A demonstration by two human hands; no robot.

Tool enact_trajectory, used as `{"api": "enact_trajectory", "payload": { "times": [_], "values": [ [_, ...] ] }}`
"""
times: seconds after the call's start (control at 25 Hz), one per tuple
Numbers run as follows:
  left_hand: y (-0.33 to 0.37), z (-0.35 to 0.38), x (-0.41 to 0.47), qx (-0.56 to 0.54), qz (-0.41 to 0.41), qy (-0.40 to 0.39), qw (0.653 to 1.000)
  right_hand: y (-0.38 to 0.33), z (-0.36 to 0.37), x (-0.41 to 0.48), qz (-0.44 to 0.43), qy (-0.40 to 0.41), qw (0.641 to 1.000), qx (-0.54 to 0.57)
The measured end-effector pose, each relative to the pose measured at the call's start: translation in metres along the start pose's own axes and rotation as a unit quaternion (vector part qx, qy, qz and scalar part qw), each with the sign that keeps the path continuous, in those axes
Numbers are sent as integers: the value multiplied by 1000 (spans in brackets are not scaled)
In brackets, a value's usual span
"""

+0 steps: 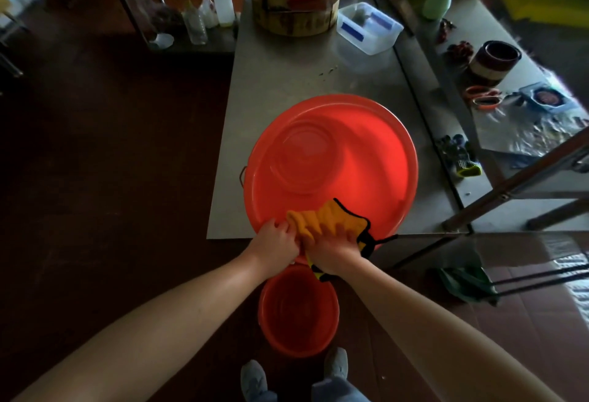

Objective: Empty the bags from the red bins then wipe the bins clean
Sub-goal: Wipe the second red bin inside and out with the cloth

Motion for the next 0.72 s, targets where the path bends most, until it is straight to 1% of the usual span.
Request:
{"api": "enact_trajectory", "payload": {
  "times": [0.08,0.24,0.36,0.52,0.6,0.68,0.72],
  "values": [
    [-2,4,-4,-10,2,8,1000,5,0,-3,-16,10,1000,-14],
    [-2,3,-7,-40,8,42,998,34,-7,-8,24,2,998,-54],
    [-7,0,-7,-62,-1,47,997,30,-10,4,29,-11,997,-75],
    [5,2,-4,-55,25,54,997,28,2,60,28,-24,999,-15],
    [8,5,-4,-62,28,48,997,34,5,90,24,-2,1000,-2],
    [10,4,-3,-78,26,67,994,42,0,114,38,20,998,44],
    [10,5,-2,-90,22,71,993,43,-2,126,41,31,998,42]
  ]
}}
Point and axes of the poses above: each hand's wrist, its own x-axis towards the middle knuckle, its own z-axis out of the palm, y = z × x, the point moved 7 cm from there along x, towards the middle knuckle, and after that the axes turned 3 degrees about -z, right-handed, at the moved point
